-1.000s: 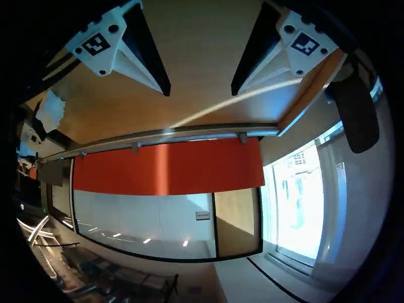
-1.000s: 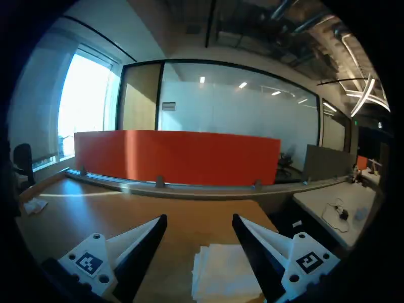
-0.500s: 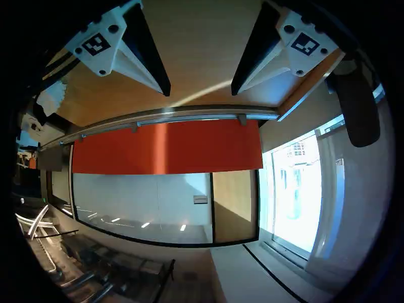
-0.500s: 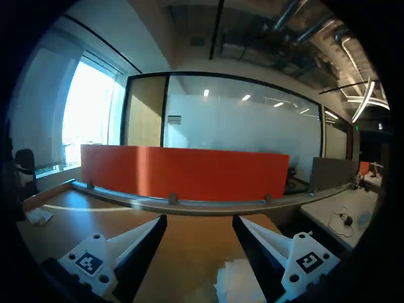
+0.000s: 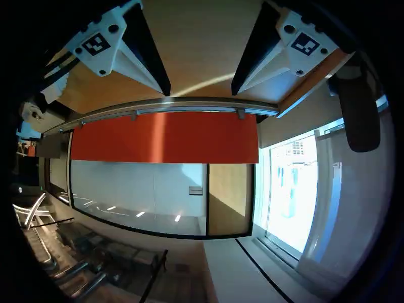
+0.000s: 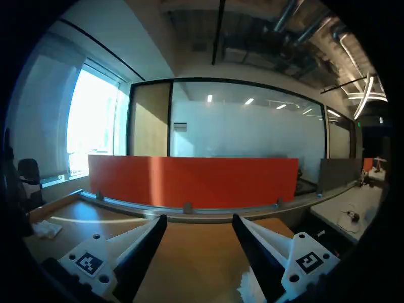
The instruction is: Fold towel
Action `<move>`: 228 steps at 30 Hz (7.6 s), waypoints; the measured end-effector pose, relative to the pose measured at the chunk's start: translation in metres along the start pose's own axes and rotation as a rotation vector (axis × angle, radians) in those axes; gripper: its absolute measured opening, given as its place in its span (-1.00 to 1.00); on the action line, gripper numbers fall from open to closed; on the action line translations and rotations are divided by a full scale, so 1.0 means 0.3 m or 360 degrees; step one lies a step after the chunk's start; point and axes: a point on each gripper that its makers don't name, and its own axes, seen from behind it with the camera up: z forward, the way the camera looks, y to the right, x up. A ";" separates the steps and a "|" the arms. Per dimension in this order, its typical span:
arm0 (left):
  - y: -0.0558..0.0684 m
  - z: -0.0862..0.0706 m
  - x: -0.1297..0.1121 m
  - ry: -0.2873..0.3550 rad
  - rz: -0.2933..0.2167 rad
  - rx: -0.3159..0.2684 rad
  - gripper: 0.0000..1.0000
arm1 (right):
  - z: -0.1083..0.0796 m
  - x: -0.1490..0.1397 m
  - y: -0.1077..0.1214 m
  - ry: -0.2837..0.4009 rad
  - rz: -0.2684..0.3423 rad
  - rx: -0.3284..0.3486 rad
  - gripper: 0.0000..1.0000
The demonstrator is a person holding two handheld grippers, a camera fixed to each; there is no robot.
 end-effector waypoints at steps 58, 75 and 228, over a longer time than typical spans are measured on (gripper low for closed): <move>-0.056 -0.007 -0.558 0.0252 -0.0070 -0.0004 0.78 | -0.051 -0.258 -0.281 -0.0081 -0.0057 0.0109 1.00; -0.042 0.023 -0.597 0.0253 -0.0012 -0.0002 0.78 | -0.033 -0.302 -0.272 -0.0098 -0.0064 0.0117 1.00; -0.044 0.052 -0.647 0.0171 0.0032 0.0006 0.97 | 0.008 -0.728 0.032 0.0086 0.0022 -0.0041 0.99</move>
